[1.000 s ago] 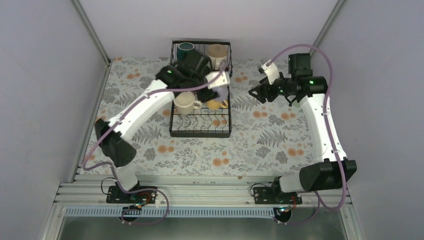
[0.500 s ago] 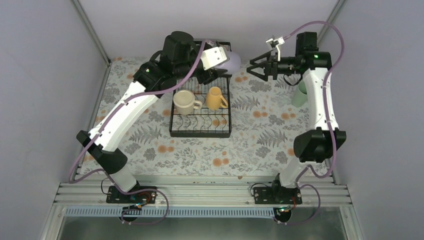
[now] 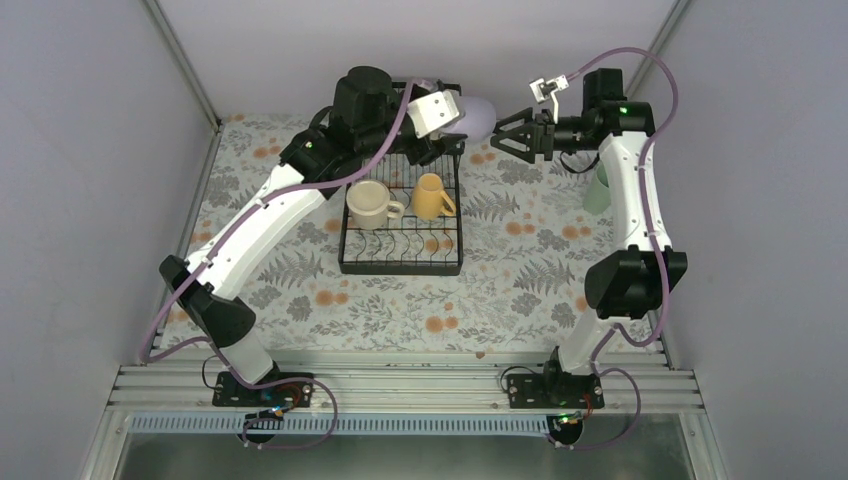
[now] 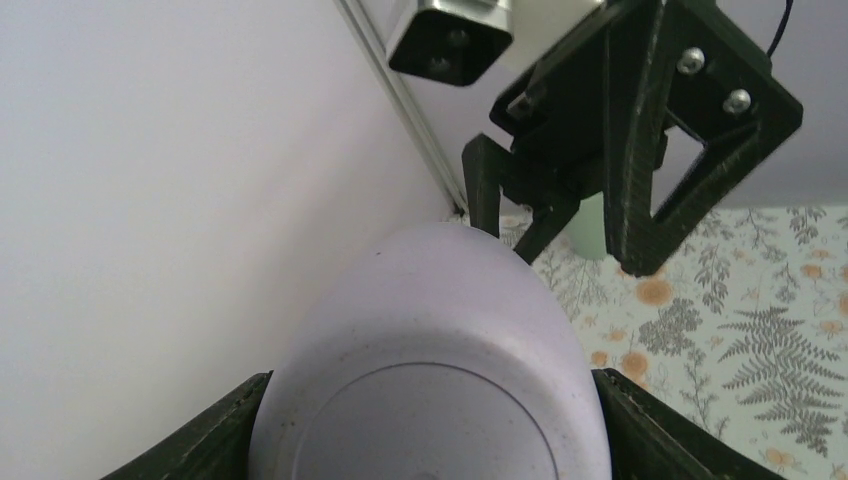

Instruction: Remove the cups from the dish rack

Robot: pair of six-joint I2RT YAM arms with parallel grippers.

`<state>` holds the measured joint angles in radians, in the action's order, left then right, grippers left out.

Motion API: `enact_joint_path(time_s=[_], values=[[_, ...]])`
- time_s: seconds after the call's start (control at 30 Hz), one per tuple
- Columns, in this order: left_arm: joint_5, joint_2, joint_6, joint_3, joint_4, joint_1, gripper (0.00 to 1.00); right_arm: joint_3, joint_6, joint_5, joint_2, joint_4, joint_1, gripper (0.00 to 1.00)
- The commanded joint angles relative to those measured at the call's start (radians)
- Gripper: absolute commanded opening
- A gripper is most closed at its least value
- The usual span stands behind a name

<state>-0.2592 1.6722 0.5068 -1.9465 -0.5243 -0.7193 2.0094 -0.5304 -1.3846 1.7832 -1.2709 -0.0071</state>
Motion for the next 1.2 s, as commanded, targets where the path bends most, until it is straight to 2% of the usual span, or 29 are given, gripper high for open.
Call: enact_joint_path(time_s=[0.0,0.33,0.57,0.63,0.8,1.03,1.17], values=[[-0.041,0.021,-0.042,-0.066,0.057,0.003,0.48,0.003,-0.022,-0.071,-0.015,-0.013,0.008,0.8],[-0.096,0.058,-0.082,-0.085,0.057,0.003,0.48,-0.021,-0.031,-0.146,-0.093,-0.012,0.008,0.8],[-0.115,0.105,-0.092,-0.145,0.045,0.003,0.47,-0.056,-0.046,-0.17,-0.161,-0.012,0.016,0.75],[-0.125,0.125,-0.097,-0.169,0.037,0.003,0.48,-0.073,-0.052,-0.171,-0.172,-0.013,0.023,0.71],[-0.162,0.172,-0.108,-0.206,0.012,0.001,0.48,-0.098,-0.061,-0.171,-0.194,-0.013,0.025,0.46],[-0.232,0.174,-0.119,-0.139,-0.001,-0.008,0.52,-0.082,-0.065,-0.167,-0.209,-0.013,0.024,0.23],[-0.214,0.155,-0.103,-0.069,0.02,-0.009,0.59,-0.084,-0.063,-0.162,-0.215,-0.012,0.024,0.08]])
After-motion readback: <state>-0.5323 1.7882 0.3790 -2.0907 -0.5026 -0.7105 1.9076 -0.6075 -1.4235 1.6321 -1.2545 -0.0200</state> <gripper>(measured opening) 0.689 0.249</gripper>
